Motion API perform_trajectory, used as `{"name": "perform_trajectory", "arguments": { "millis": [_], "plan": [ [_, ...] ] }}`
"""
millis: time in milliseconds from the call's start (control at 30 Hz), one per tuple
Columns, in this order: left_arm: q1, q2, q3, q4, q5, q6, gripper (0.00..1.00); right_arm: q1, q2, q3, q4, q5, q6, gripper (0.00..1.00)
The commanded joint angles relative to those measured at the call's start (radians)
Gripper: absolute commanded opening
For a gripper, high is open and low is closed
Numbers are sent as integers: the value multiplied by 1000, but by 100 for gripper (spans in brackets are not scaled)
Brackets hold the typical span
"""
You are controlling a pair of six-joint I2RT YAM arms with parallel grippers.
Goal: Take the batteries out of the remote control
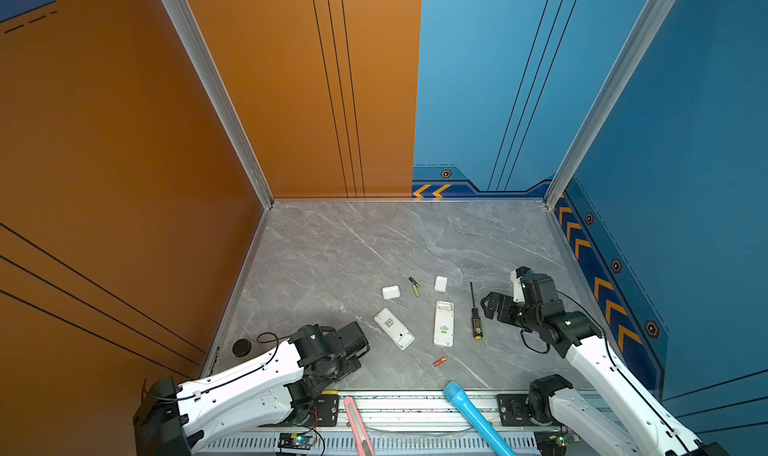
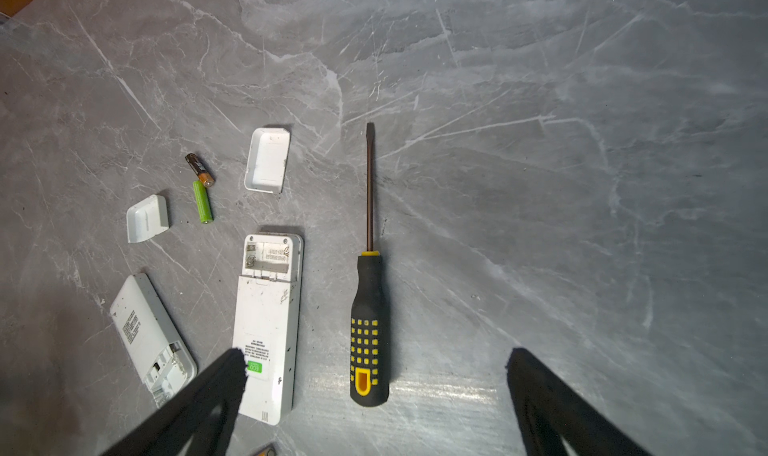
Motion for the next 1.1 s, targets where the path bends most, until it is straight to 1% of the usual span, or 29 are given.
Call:
{"name": "perform_trajectory", "arguments": {
  "millis": [0,67,133,233,333,400,467,533,600,700,833,933,1067],
  "plan": [
    [17,95,22,-240,-7,152,87,-8,-22,-10,-13,-3,9,100],
    [13,161,36,-241,1,189,89,-8,-36,-12,-19,0,7,100],
    [10,212,52,-249,-16,210,91,-8,-46,-13,-24,3,4,100],
    [16,235,62,-231,-19,232,91,-9,-57,-13,-32,4,6,100],
    [16,218,53,-233,4,260,88,-10,-61,-11,-37,6,6,100],
    [15,185,34,-234,27,270,81,-10,-62,-13,-34,4,6,100],
    [9,138,13,-233,54,283,77,-10,-61,-11,-37,5,7,100],
    [11,108,4,-247,68,322,74,-11,-61,-12,-37,4,6,100],
    [11,109,-6,-260,87,345,73,-13,-61,-13,-37,6,5,100],
    [-25,173,-2,-264,83,341,73,-13,-64,-11,-37,9,4,100],
    [-56,295,15,-266,60,324,74,-13,-67,-11,-41,1,4,100],
    [-59,317,34,-293,21,309,73,-14,-73,-11,-43,1,4,100],
    [-76,315,15,-294,38,284,69,-14,-76,-12,-43,3,2,100]
  ]
}}
